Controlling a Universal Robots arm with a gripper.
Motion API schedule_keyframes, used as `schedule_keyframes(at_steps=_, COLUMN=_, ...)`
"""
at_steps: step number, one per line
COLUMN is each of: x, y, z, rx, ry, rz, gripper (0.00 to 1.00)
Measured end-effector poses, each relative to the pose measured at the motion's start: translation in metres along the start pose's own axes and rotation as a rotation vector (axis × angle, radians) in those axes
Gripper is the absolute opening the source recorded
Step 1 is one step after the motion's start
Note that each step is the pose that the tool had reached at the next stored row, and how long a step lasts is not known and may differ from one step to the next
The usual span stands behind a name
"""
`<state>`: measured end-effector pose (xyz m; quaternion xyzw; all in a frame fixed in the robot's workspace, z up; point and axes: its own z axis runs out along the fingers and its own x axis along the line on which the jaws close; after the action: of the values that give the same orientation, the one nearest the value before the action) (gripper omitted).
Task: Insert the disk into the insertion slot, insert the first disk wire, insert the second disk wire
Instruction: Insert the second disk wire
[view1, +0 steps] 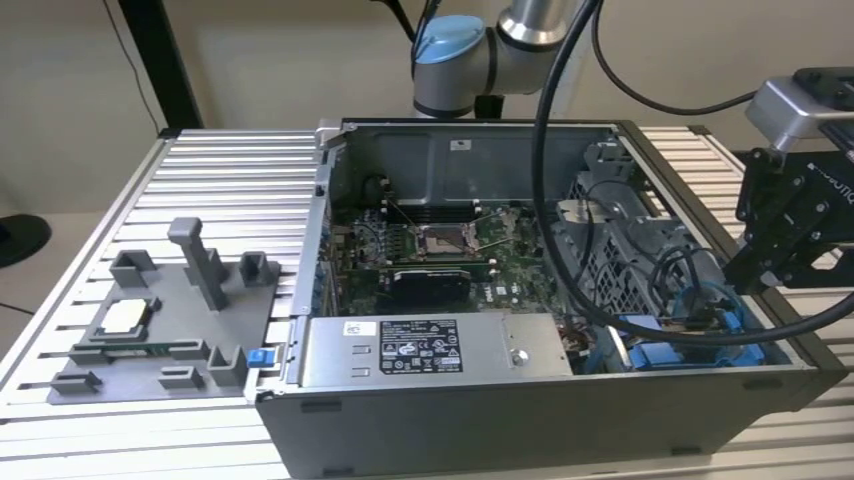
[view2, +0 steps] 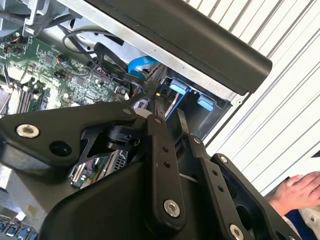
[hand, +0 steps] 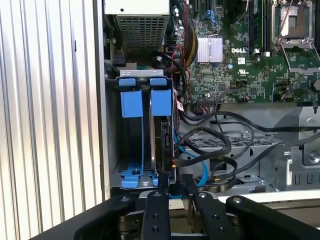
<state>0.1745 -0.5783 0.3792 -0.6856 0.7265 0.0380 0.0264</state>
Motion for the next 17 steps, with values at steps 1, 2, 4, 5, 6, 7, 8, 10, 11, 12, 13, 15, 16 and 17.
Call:
schedule_keyframes(at_steps=1, x=-0.0004, y=-0.0001, z=0.0000, rx=0.0000, ry=0.0000, rz=0.000, gripper=0.00)
schedule_keyframes(at_steps=2, x=-0.0012, y=-0.0001, z=0.0001, rx=0.0001, ry=0.0001, rz=0.000, gripper=0.00)
schedule_keyframes(at_steps=4, x=-0.0030, y=-0.0005, z=0.0003, rx=0.0000, ry=0.0001, rz=0.000, gripper=0.00)
schedule_keyframes(at_steps=5, x=-0.0041, y=-0.0008, z=0.0004, rx=0.0000, ry=0.0001, rz=0.000, gripper=0.00)
schedule_keyframes(at_steps=6, x=-0.0048, y=-0.0017, z=0.0004, rx=0.0000, ry=-0.0001, rz=0.000, gripper=0.00)
schedule_keyframes(at_steps=7, x=-0.0051, y=-0.0037, z=0.0005, rx=0.0000, ry=0.0001, rz=0.000, gripper=0.00)
schedule_keyframes(at_steps=8, x=-0.0055, y=-0.0056, z=0.0005, rx=0.0000, ry=0.0000, rz=0.000, gripper=0.00)
schedule_keyframes(at_steps=10, x=-0.0067, y=-0.0098, z=0.0003, rx=0.0000, ry=0.0003, rz=0.000, gripper=0.00)
schedule_keyframes(at_steps=11, x=-0.0076, y=-0.0116, z=0.0005, rx=0.0000, ry=0.0000, rz=0.000, gripper=0.00)
schedule_keyframes(at_steps=12, x=-0.0086, y=-0.0128, z=0.0006, rx=-0.0001, ry=-0.0002, rz=0.000, gripper=0.00)
schedule_keyframes(at_steps=13, x=-0.0095, y=-0.0136, z=0.0006, rx=0.0000, ry=0.0000, rz=0.000, gripper=0.00)
schedule_keyframes(at_steps=15, x=-0.0107, y=-0.0140, z=0.0007, rx=0.0000, ry=-0.0002, rz=0.000, gripper=0.00)
schedule_keyframes(at_steps=16, x=-0.0110, y=-0.0139, z=0.0008, rx=-0.0001, ry=-0.0004, rz=0.000, gripper=0.00)
schedule_keyframes(at_steps=17, x=-0.0113, y=-0.0139, z=0.0008, rx=-0.0005, ry=-0.0003, rz=0.000, gripper=0.00)
